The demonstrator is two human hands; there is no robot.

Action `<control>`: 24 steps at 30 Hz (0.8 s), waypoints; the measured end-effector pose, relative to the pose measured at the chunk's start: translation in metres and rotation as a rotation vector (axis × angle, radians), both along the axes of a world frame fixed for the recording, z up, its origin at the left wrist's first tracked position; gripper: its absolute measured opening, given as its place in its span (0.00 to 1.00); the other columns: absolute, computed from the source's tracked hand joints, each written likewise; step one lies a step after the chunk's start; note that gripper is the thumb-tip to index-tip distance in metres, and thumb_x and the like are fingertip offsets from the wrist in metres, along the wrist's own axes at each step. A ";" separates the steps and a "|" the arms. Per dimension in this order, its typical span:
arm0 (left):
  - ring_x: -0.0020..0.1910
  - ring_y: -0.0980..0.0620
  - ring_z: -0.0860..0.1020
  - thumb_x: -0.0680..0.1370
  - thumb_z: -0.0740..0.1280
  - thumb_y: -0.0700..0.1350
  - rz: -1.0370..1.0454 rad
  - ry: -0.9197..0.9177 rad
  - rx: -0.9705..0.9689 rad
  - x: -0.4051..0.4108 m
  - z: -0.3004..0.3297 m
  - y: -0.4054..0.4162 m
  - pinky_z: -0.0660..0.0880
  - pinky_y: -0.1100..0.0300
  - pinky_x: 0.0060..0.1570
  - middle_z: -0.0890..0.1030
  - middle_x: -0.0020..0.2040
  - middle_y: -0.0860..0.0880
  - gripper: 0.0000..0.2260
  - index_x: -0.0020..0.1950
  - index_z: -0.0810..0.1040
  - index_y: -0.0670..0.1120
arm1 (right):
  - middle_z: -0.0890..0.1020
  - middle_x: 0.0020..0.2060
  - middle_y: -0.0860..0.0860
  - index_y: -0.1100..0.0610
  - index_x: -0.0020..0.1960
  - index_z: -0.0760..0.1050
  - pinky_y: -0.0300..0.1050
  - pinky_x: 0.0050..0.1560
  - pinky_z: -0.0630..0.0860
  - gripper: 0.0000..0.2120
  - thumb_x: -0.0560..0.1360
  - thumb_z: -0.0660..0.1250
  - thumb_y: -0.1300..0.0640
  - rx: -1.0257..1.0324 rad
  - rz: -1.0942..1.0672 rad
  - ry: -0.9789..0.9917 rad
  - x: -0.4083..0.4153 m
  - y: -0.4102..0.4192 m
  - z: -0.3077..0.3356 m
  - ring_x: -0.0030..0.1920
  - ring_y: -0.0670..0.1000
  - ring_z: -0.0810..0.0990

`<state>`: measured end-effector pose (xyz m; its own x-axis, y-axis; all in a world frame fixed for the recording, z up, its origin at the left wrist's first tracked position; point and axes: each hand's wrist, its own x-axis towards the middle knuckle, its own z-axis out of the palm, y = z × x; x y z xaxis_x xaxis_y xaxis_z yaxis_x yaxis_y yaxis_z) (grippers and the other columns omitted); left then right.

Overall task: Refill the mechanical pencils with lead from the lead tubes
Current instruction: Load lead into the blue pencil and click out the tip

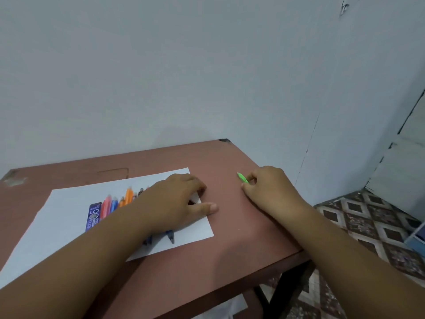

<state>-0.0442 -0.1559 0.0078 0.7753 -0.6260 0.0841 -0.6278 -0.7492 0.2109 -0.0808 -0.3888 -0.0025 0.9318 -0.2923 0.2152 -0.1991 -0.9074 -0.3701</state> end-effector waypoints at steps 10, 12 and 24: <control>0.69 0.62 0.64 0.73 0.53 0.76 0.136 0.028 0.029 0.000 0.008 0.079 0.66 0.57 0.68 0.64 0.76 0.63 0.36 0.77 0.64 0.60 | 0.75 0.50 0.41 0.50 0.55 0.79 0.44 0.49 0.74 0.10 0.80 0.63 0.47 -0.110 0.202 -0.050 -0.004 0.024 0.011 0.52 0.47 0.76; 0.68 0.61 0.67 0.72 0.51 0.77 0.156 0.014 0.077 0.001 0.008 0.093 0.69 0.55 0.68 0.67 0.72 0.63 0.38 0.76 0.64 0.60 | 0.75 0.54 0.40 0.47 0.60 0.79 0.44 0.53 0.74 0.11 0.80 0.63 0.47 -0.142 0.319 -0.053 -0.004 0.036 0.013 0.56 0.46 0.76; 0.59 0.66 0.71 0.73 0.48 0.77 0.174 0.053 -0.094 -0.004 -0.006 0.150 0.72 0.59 0.59 0.74 0.61 0.66 0.31 0.69 0.68 0.64 | 0.78 0.52 0.42 0.39 0.62 0.81 0.46 0.53 0.76 0.12 0.82 0.66 0.51 -0.204 0.828 -0.064 0.016 0.096 0.006 0.55 0.45 0.75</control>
<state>-0.0479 -0.0056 0.0016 0.8759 -0.4735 0.0923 -0.4769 -0.8210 0.3140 -0.0648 -0.2927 0.0036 0.8119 0.5278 0.2494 0.5734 -0.8012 -0.1712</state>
